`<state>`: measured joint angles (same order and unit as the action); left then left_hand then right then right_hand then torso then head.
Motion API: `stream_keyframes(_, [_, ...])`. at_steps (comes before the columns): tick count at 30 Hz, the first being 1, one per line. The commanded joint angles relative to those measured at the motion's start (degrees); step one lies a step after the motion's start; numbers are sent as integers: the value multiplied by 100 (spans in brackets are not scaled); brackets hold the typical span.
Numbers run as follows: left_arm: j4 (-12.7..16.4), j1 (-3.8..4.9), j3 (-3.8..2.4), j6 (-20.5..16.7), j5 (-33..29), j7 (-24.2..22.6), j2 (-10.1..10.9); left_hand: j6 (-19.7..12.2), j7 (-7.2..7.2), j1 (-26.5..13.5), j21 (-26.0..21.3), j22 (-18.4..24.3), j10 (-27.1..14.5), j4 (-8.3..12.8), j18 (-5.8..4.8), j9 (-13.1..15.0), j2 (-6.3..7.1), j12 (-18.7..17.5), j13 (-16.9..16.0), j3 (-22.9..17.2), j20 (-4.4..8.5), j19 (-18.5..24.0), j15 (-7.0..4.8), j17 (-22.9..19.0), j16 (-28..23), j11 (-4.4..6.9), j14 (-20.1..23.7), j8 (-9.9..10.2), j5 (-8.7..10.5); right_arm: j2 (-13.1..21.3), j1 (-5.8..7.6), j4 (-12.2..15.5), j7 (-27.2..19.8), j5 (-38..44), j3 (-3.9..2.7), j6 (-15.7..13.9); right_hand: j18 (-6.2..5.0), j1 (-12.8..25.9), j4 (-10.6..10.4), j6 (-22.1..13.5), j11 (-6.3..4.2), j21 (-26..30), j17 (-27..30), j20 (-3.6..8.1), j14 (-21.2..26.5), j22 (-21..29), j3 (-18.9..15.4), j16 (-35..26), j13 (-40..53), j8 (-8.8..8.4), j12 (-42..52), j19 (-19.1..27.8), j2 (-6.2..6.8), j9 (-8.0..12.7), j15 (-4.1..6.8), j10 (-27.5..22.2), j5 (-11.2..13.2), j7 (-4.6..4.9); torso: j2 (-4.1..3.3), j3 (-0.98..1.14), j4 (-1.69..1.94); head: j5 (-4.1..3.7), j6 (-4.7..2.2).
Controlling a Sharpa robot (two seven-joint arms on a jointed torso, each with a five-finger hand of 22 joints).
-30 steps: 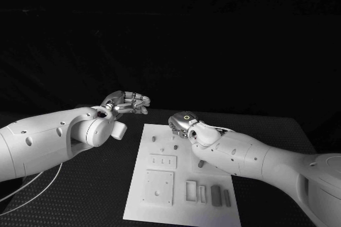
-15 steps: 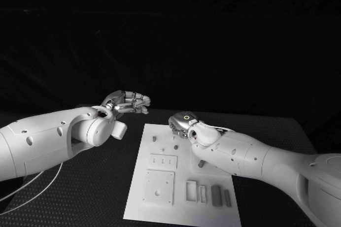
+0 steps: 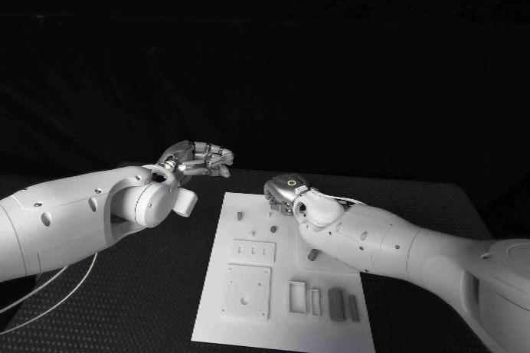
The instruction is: Assemble the parts on the task board
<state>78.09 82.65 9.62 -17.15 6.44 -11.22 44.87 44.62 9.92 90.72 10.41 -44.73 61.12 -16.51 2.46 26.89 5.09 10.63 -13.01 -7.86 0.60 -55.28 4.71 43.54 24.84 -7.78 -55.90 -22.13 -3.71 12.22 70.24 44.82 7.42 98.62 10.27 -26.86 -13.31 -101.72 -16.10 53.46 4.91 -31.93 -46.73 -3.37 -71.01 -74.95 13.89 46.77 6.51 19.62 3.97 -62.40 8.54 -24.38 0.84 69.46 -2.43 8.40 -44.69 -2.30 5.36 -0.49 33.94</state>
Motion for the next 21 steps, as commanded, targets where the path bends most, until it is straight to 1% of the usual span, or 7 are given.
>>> stream_keyframes(1, [0, 20, -4, 4, 24, -75, -10, -9, 2, -22, -33, -5, -1, -3, -35, 8, 14, -39, -5, 23, 34, -23, 8, 7, -38, -33, -23, 23, 32, 6, -2, 0, 54, 41, 1, 112, -169, 6, -1, -23, 66, -23, -5, -1, 37, -122, 42, -10, 30, -27, -7, 23, 26, 5, 5, 12, -34, 15, 0, 0, 0, -3, -3])
stream_keyframes(7, [3, 21, -4, 7, 24, -75, -10, -9, 2, -22, -35, -6, 0, -3, -36, 10, 13, -41, -7, 23, 34, -24, 8, 8, -40, -34, -24, 25, 32, 17, -2, 2, 73, 44, 1, 114, -169, 8, 0, -22, 66, -24, -6, -1, 37, -122, 48, -10, 31, -26, -6, 24, 27, 4, 5, 14, -34, 15, 3, 0, -3, -3, 11])
stream_keyframes(12, [-5, 21, -4, 8, 24, -76, -12, -8, 2, -22, -37, -6, 1, -2, -36, 12, 13, -43, -8, 23, 34, -25, 8, 10, -42, -34, -25, 26, 32, 15, -2, -4, 69, 37, 1, 87, -169, 8, 6, -15, 64, -27, -8, -1, 38, -123, 66, -8, 34, -22, 0, 25, 20, 1, 7, 22, -34, 12, 3, 4, -2, -5, 3])
stream_keyframes(17, [-7, 21, -4, 10, 24, -76, -20, -8, 2, -22, -39, -7, 1, -2, -36, 13, 13, -45, -9, 23, 35, -26, 8, 11, -44, -34, -25, 27, 32, 6, -2, -4, 61, 10, 1, 25, -169, 22, 3, -18, 65, -30, -9, -3, 39, -123, 73, -8, 34, -24, -2, 27, 21, 1, 6, 20, -33, 14, 1, 0, 1, -8, 0])
stream_keyframes(19, [-9, 21, -4, 9, 24, -75, -21, -8, 3, -22, -39, -7, 1, -2, -36, 13, 13, -46, -9, 23, 35, -26, 8, 12, -45, -34, -25, 28, 32, 1, -2, -13, 47, -45, 1, 7, -169, 43, 3, -44, 73, -32, -11, -5, 42, -123, 81, -9, 28, -39, -16, 32, 40, 5, -2, -11, -33, 23, -1, 1, 0, -2, -1])
stream_keyframes(21, [-11, 21, -4, 8, 24, -73, -22, -8, 3, -22, -40, -7, 2, -2, -36, 14, 13, -47, -9, 23, 35, -26, 8, 13, -46, -34, -25, 28, 32, -2, -1, -23, 33, -84, 1, 3, -169, 76, 4, -124, 103, -33, -13, -9, 52, -121, 97, -13, 5, -85, -39, 43, 77, 22, -30, -110, -32, 57, -1, 2, 1, -2, -6])
